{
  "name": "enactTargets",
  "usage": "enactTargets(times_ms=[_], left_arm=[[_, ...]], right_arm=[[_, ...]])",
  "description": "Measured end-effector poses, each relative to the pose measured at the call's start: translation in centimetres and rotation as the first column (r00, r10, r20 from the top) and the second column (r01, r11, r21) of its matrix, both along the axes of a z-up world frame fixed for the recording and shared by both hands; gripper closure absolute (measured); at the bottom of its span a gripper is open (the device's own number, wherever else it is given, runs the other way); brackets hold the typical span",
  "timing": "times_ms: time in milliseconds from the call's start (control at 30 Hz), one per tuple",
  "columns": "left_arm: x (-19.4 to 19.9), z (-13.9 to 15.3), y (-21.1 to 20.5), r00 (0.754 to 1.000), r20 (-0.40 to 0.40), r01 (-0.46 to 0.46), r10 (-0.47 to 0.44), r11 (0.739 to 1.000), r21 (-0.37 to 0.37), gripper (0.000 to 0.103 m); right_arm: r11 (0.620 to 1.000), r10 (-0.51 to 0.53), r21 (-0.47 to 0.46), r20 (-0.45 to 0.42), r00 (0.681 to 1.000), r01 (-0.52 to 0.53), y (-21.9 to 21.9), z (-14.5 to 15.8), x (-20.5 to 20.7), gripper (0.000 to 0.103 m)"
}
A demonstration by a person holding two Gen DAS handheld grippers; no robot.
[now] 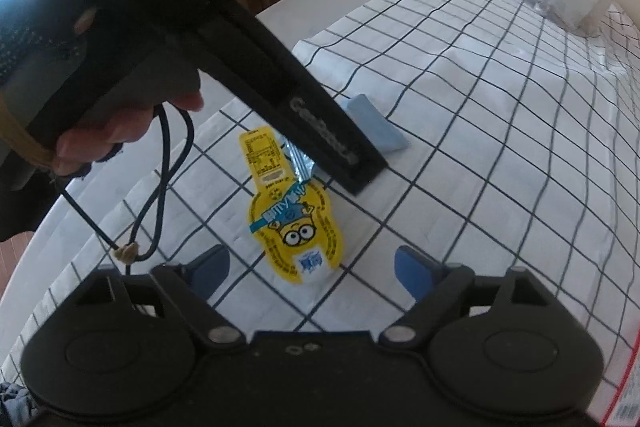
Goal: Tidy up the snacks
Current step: 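Grasp the blue cookie packet with the left tool while the right tool grasps the yellow Minion wrapper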
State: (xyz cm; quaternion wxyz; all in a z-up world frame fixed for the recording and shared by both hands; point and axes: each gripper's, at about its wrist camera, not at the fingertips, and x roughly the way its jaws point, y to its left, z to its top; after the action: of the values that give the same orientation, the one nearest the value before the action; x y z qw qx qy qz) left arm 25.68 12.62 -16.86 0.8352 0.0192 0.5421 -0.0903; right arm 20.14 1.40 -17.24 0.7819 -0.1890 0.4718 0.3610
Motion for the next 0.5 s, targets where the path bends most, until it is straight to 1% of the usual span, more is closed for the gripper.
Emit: enactTargets(times_ms=[67, 100, 133, 200, 267, 333, 400, 500], left_arm=[[0.2, -0.4, -0.4, 1.000, -0.017, 0.014, -0.014, 1.000, 0.019, 0.028], [0.3, -0.7, -0.5, 1.000, -0.026, 0.018, -0.017, 0.999, 0.026, 0.035], [0.4, -0.8, -0.6, 1.000, -0.024, 0.020, -0.019, 0.999, 0.035, 0.037], [0.5, -0.8, -0.8, 0.999, -0.021, 0.027, -0.026, 0.999, 0.045, 0.037], [0.5, -0.8, -0.9, 0.999, -0.014, 0.029, -0.029, 0.998, 0.050, 0.043], [0.4, -0.7, -0.9, 1.000, -0.008, 0.025, -0.025, 0.998, 0.063, 0.052], [0.4, -0.6, -0.7, 1.000, -0.005, 0.022, -0.022, 0.998, 0.066, 0.056], [0.2, -0.6, -0.3, 1.000, 0.002, 0.011, -0.011, 0.998, 0.062, 0.056]], right_arm=[[1.000, 0.010, -0.007, -0.006, 1.000, -0.010, 0.4, -0.5, 0.3, 0.018], [1.000, 0.014, -0.010, -0.007, 1.000, -0.014, 0.6, -0.6, 0.5, 0.019], [1.000, 0.019, -0.012, -0.010, 1.000, -0.019, 0.8, -0.8, 0.5, 0.020], [0.999, 0.036, -0.012, -0.017, 0.999, -0.036, 1.1, -1.1, 0.6, 0.021], [0.998, 0.057, -0.018, -0.014, 0.998, -0.057, 1.6, -1.2, 0.3, 0.023], [0.997, 0.077, -0.023, -0.006, 0.997, -0.078, 2.0, -1.3, 0.2, 0.025], [0.996, 0.087, -0.027, 0.005, 0.996, -0.087, 2.3, -1.4, 0.1, 0.025], [0.995, 0.098, -0.034, 0.023, 0.995, -0.097, 2.6, -1.4, -0.2, 0.029]])
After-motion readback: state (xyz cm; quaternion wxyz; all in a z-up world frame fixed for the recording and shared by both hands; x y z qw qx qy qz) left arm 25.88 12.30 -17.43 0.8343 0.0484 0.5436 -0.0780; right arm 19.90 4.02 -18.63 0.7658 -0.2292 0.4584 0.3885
